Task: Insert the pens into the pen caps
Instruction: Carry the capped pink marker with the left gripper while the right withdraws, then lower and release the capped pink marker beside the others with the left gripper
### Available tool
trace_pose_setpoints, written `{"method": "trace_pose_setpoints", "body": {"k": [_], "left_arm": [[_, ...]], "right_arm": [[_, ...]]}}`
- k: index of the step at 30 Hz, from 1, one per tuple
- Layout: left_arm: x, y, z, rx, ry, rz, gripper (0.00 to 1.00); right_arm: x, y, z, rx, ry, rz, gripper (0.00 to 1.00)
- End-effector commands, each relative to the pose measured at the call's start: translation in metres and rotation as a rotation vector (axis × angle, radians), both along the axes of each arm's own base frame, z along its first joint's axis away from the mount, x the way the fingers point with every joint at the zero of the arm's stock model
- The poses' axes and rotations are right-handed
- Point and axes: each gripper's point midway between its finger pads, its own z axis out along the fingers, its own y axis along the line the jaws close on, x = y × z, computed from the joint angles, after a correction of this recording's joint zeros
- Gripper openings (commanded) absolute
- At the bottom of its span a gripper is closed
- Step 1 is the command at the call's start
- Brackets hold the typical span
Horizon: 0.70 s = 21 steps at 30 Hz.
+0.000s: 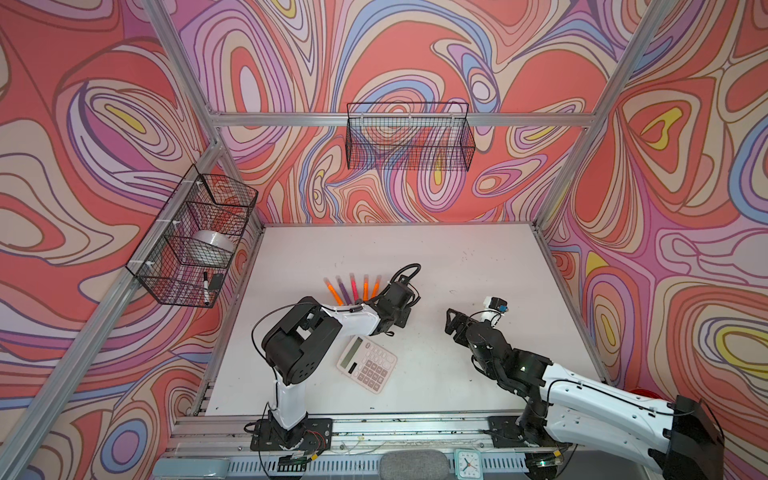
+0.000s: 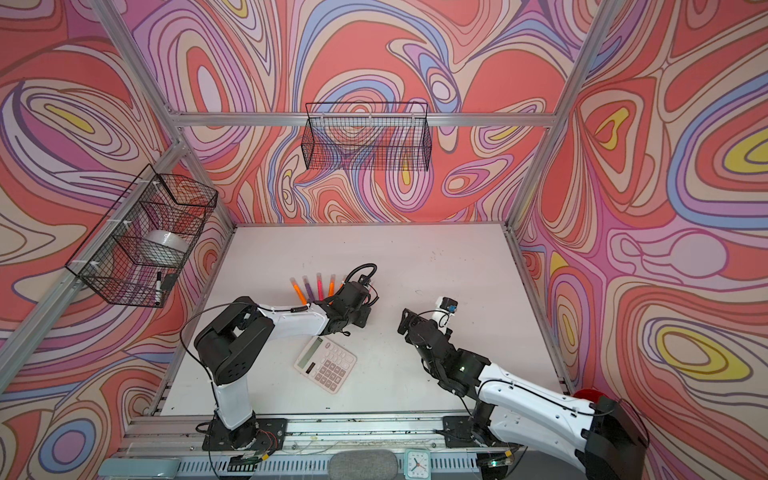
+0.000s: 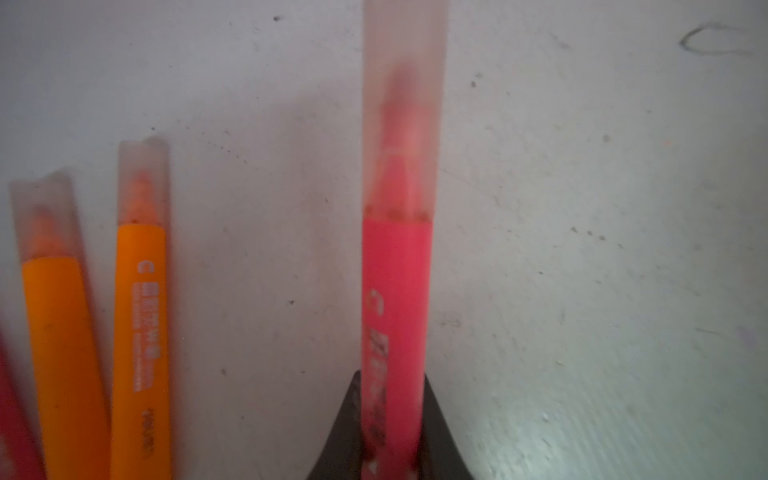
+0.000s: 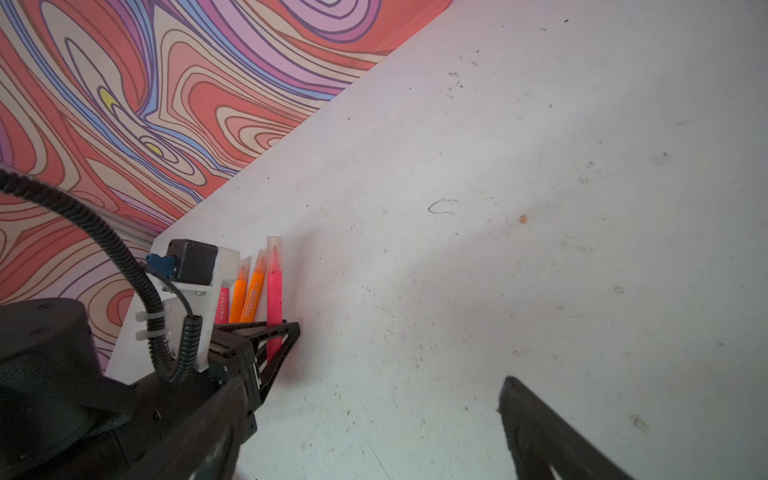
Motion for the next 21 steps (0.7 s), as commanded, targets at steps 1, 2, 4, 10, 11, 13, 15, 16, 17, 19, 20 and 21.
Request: {"method": "trace_pose_setpoints", "body": {"k": [1,2,4,10,11,13,15,16,17,19,20,21], "left_arm": [[0.009,0.031,-0.005,0.201,-0.019,0.08,0.0],[0.011,0.034,-0.007,0.227,-0.02,0.089,0.03],[0.012,0.036,-0.008,0.254,-0.013,0.096,0.1],[0.012,0.03,-0.013,0.253,0.028,0.061,0.3],[0.012,0.029,-0.012,0.252,0.033,0.056,0.35],[0.011,0.028,-0.009,0.254,0.042,0.044,0.44],[0.01,0.027,0.0,0.242,0.042,0.031,0.52],[0.009,0.026,0.004,0.232,0.038,0.024,0.58],[0.008,0.025,0.013,0.218,0.028,0.02,0.66],[0.007,0.025,0.034,0.182,0.001,0.016,0.71],[0.006,0.026,0.053,0.151,-0.03,0.021,0.72],[0.005,0.027,0.069,0.121,-0.057,0.029,0.73]], "right_arm": [[0.003,-0.009,0.001,-0.068,0.007,-0.033,0.98],[0.003,-0.01,-0.001,-0.077,0.012,-0.038,0.98],[0.003,-0.012,-0.003,-0.081,0.015,-0.048,0.98],[0.002,-0.029,0.003,-0.075,0.031,-0.158,0.97],[0.002,-0.033,0.005,-0.08,0.031,-0.183,0.98],[0.004,-0.032,0.012,-0.095,0.031,-0.187,0.98],[0.012,-0.02,0.026,-0.14,-0.004,-0.127,0.98],[0.016,-0.018,0.032,-0.171,-0.015,-0.125,0.98],[0.021,-0.02,0.04,-0.218,-0.035,-0.14,0.98],[0.03,-0.031,0.054,-0.32,-0.088,-0.232,0.98],[0.037,-0.034,0.064,-0.392,-0.14,-0.264,0.98],[0.042,-0.035,0.075,-0.436,-0.185,-0.289,0.98]]}}
